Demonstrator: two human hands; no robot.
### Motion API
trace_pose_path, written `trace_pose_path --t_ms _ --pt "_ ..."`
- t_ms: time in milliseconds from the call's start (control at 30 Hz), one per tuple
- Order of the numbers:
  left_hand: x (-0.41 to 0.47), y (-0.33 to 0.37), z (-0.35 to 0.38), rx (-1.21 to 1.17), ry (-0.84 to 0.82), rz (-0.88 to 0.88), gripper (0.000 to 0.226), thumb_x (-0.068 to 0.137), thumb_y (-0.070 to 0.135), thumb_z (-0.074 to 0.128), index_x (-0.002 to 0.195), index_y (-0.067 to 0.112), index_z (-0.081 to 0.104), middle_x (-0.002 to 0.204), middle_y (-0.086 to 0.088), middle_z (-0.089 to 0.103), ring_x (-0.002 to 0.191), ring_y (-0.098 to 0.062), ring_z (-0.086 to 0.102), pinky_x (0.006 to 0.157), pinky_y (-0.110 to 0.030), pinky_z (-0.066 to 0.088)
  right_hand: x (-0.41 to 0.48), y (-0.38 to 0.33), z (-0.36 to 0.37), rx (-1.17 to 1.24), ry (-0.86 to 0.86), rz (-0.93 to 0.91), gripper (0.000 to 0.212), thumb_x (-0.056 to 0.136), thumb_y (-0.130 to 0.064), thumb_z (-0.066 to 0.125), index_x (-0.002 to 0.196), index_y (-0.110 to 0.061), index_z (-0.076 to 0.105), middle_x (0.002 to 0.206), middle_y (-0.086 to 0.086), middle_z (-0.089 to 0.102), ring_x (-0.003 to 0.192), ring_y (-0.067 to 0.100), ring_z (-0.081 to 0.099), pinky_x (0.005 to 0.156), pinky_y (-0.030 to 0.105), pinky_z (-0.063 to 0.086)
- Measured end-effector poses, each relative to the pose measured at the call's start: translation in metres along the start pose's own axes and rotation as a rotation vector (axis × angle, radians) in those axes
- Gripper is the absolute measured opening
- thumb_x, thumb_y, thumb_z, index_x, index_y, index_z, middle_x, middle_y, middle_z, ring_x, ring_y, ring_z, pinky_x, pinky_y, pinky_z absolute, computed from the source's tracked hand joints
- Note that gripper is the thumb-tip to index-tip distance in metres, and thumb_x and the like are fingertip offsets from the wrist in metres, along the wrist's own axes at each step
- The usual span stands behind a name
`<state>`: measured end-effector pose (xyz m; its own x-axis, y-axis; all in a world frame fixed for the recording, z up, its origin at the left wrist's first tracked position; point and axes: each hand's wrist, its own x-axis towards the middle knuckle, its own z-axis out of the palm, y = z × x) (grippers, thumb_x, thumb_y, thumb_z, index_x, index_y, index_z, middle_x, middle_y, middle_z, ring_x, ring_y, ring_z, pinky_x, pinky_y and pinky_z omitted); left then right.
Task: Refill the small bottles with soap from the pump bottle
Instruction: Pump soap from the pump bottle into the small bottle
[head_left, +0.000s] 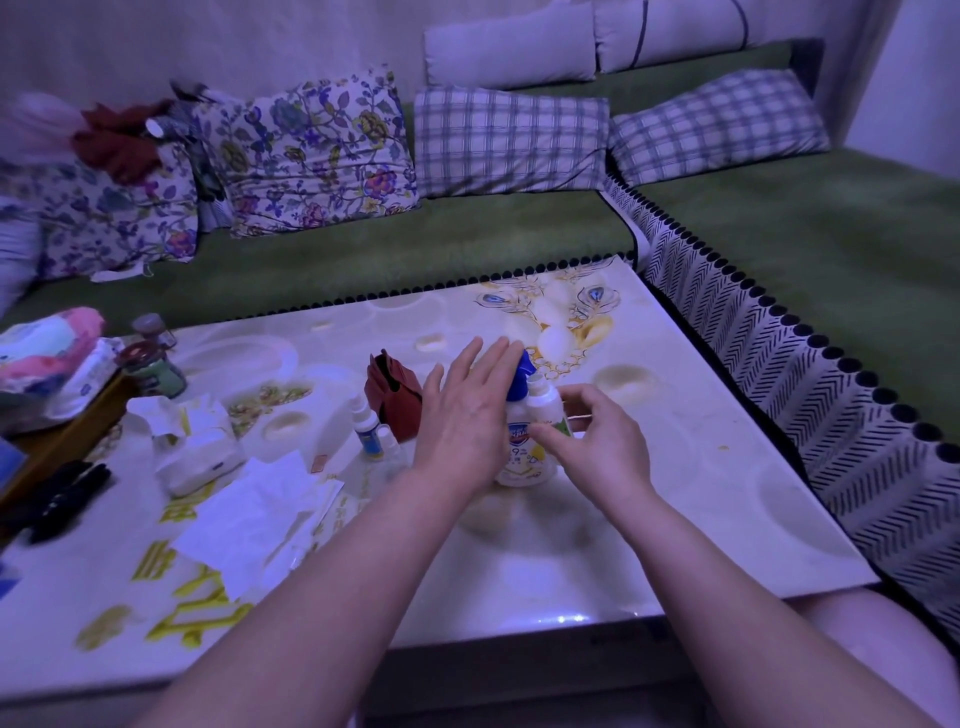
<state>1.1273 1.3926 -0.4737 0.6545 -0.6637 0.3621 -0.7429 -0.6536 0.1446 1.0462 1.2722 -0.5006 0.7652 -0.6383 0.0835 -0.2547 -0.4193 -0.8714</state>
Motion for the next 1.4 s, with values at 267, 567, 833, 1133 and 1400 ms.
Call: trace_pose_path --t_ms 267,567,833,1133,1400 --pt "-0.002 -0.007 -0.003 0.006 -0.061 0.035 0.083 0.082 0.023 0.060 0.150 0.026 0.014 0.158 0.010 0.016 0.146 -0.018 0.010 0.112 -0.049 0.023 0.002 0.001 0.005 0.055 0.013 -0.004 0.035 0.070 -0.034 0.077 0.101 -0.035 0.063 0.098 -0.011 0.066 0.089 0.005 0.060 0.078 0.028 0.049" --pt "0.000 -0.014 -0.014 0.068 -0.207 0.086 0.116 0.064 0.069 0.067 0.149 0.035 -0.003 0.158 0.017 -0.001 0.146 -0.013 -0.007 0.116 -0.052 0.005 0.002 0.004 0.000 0.103 0.011 -0.010 0.034 0.070 -0.029 0.078 0.101 -0.032 0.065 0.096 -0.011 0.068 0.090 0.004 0.061 0.081 0.027 0.050" --pt "0.000 -0.015 -0.011 0.061 -0.186 0.078 0.116 0.065 0.066 0.069 0.150 0.034 -0.004 0.158 0.016 -0.001 0.146 -0.013 -0.009 0.117 -0.052 0.004 0.002 0.003 0.003 0.125 -0.002 -0.002 0.035 0.068 -0.029 0.079 0.100 -0.036 0.065 0.098 -0.011 0.068 0.090 0.002 0.060 0.081 0.024 0.049" --pt "-0.001 -0.013 -0.009 0.072 -0.160 0.065 0.114 0.067 0.064 0.070 0.149 0.034 -0.002 0.158 0.016 0.001 0.146 -0.014 -0.009 0.116 -0.052 0.005 0.002 0.001 0.004 0.176 -0.004 -0.010 0.035 0.068 -0.026 0.080 0.099 -0.033 0.066 0.094 -0.011 0.068 0.087 0.000 0.061 0.081 0.026 0.050" --pt "-0.002 -0.013 -0.005 0.112 -0.149 0.079 0.109 0.070 0.064 0.067 0.150 0.033 0.000 0.158 0.016 0.002 0.146 -0.016 -0.009 0.116 -0.051 0.003 0.001 0.002 0.006 0.145 -0.007 0.019 0.035 0.068 -0.031 0.081 0.098 -0.035 0.064 0.094 -0.013 0.066 0.084 0.002 0.060 0.078 0.026 0.049"
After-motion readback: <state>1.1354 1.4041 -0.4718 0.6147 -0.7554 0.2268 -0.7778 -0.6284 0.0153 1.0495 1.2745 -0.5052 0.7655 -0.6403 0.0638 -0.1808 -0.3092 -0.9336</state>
